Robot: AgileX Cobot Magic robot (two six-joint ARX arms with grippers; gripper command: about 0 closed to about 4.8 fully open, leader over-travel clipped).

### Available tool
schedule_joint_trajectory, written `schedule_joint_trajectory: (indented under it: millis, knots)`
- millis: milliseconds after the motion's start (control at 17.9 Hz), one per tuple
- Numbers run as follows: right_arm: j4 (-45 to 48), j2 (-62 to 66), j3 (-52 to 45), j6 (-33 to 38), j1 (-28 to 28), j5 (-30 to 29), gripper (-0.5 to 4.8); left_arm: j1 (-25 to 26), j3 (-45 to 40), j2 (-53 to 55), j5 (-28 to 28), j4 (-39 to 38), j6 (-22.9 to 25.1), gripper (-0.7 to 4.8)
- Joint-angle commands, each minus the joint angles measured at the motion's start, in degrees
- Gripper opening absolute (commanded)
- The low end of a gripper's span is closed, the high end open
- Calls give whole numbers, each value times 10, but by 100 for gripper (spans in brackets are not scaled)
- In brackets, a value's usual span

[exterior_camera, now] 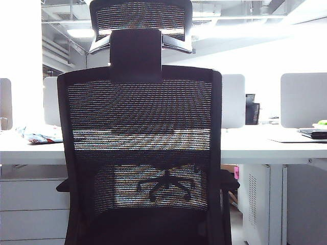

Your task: Push the black chair under the table.

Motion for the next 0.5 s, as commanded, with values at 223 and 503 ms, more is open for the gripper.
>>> schedule_joint_trajectory:
  millis: [223,503]
  knots:
    - [7,0,2,0,1,2,-5,1,0,0,-2,16,4,-5]
    - [7,0,2,0,1,2,-5,1,0,0,0,16,31,-5]
